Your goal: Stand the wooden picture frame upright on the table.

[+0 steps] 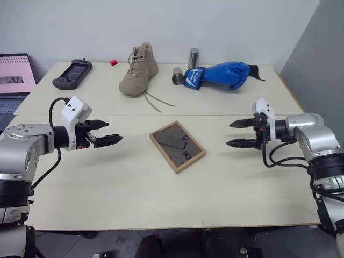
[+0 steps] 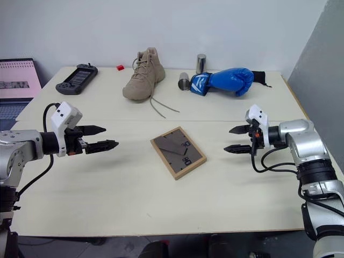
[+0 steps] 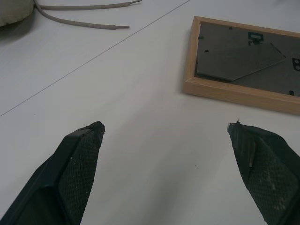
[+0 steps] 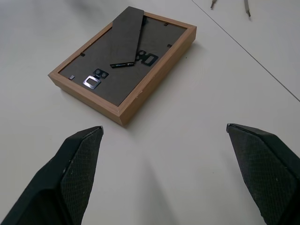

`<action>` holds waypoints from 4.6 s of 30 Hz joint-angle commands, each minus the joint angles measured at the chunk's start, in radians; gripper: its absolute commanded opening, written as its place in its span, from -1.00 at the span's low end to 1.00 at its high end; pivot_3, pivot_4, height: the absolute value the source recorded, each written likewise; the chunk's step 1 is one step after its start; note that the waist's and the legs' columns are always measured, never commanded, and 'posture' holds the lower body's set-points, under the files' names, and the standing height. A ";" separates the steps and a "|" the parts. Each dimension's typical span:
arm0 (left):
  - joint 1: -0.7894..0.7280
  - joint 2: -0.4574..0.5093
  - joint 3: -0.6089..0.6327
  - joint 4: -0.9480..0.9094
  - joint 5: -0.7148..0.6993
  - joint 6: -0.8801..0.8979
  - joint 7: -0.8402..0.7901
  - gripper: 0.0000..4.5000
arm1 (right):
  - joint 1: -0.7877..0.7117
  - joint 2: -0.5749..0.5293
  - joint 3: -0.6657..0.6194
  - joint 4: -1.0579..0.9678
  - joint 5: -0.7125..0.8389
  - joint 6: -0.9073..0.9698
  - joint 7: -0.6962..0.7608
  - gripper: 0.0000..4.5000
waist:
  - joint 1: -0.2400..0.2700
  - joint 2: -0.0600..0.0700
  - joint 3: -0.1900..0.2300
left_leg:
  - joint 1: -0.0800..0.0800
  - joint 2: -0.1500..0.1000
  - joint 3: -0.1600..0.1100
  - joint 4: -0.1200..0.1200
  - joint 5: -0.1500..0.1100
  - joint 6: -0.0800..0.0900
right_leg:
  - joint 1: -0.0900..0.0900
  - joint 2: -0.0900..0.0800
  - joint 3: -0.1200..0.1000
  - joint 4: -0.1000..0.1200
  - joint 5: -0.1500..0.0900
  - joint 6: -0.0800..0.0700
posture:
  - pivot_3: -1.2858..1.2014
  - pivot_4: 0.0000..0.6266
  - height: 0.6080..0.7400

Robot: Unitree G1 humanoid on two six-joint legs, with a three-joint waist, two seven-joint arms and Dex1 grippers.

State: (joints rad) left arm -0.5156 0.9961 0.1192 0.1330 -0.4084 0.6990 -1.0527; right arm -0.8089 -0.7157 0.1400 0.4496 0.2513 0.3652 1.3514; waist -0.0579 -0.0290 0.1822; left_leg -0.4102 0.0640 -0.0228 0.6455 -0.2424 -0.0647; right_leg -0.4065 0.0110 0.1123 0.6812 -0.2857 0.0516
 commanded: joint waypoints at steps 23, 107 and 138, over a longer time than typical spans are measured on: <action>-0.122 -0.330 -0.226 0.181 0.213 -0.241 0.111 -0.99 | -0.039 0.213 0.092 0.192 -0.222 -0.339 -0.131 -1.00 | 0.000 0.000 0.000 | 0.000 0.000 0.000 0.001 0.001 0.000 | 0.000 0.000 0.000 0.002 0.000 0.000 | 0.03 -0.52 1.00; -0.402 -0.429 -0.350 0.503 0.011 0.502 -0.282 1.00 | -0.003 0.391 0.143 0.110 -0.312 -0.248 -0.367 -1.00 | 0.002 0.003 -0.001 | 0.001 -0.002 -0.012 0.001 0.006 -0.007 | 0.003 -0.001 -0.012 0.013 -0.001 -0.002 | 0.03 -0.52 1.00; -0.420 -0.438 -0.247 0.512 -0.006 0.447 -0.202 0.20 | 0.053 0.402 0.138 0.035 -0.293 -0.181 -0.378 -1.00 | -0.002 0.003 -0.001 | 0.001 -0.002 -0.014 0.001 0.006 -0.007 | 0.002 -0.001 -0.013 0.014 -0.002 -0.003 | 0.03 -0.52 1.00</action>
State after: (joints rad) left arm -0.9074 0.5595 -0.1661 0.6435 -0.3930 1.1597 -1.2595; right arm -0.7703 -0.3045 0.2943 0.5295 -0.0569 0.1830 0.9738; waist -0.0595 -0.0259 0.1811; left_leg -0.4097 0.0622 -0.0370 0.6464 -0.2366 -0.0713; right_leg -0.4048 0.0104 0.0989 0.6948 -0.2873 0.0482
